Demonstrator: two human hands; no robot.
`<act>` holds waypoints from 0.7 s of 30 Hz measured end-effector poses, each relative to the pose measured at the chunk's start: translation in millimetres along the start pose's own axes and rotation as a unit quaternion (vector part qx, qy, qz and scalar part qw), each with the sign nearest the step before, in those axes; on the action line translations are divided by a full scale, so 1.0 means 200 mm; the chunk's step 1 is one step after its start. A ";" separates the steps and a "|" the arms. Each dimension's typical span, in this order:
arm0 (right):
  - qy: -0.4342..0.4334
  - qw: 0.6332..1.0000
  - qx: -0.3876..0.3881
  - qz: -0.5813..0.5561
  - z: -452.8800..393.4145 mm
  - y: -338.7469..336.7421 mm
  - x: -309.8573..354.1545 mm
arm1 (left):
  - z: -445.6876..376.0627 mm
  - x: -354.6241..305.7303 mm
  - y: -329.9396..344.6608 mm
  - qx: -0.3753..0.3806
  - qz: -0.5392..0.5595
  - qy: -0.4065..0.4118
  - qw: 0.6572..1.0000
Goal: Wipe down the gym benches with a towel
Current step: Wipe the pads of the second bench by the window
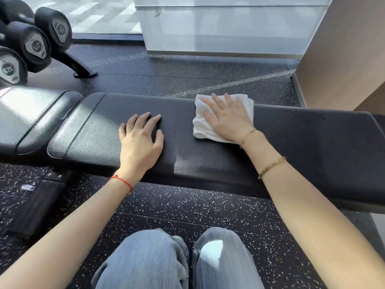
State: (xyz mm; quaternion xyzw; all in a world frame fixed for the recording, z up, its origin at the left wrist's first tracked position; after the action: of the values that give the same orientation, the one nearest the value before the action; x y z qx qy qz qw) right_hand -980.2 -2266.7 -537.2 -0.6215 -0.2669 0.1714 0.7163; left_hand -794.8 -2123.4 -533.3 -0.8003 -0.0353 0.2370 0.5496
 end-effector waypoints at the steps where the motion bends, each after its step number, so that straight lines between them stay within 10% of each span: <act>1: -0.013 1.000 0.005 0.001 0.00 0.01 0.07 | 0.00 0.00 0.00 -0.002 0.000 0.000 1.000; 7: -0.152 0.988 -0.013 0.005 0.42 0.11 0.27 | 0.00 0.02 0.00 -0.008 0.009 0.002 1.000; 16: 0.004 1.000 -0.006 -0.013 0.12 0.01 -0.07 | 0.01 0.01 -0.01 -0.011 0.010 -0.003 1.000; 21: -0.075 0.997 0.005 -0.004 0.24 0.07 0.18 | 0.00 0.01 0.00 -0.013 0.011 -0.002 1.000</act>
State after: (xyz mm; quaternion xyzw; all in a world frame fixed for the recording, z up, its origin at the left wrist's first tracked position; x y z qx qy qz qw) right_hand -978.3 -2204.5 -540.4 -0.6020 -0.3215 0.2158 0.6983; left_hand -792.0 -2122.3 -533.7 -0.8072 -0.0309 0.2443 0.5365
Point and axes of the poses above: each hand's wrist, its own z-axis away from the middle knuckle, its own y-axis out of the palm, x = y × z, the point moved 8 cm from there along -z, towards the middle knuckle
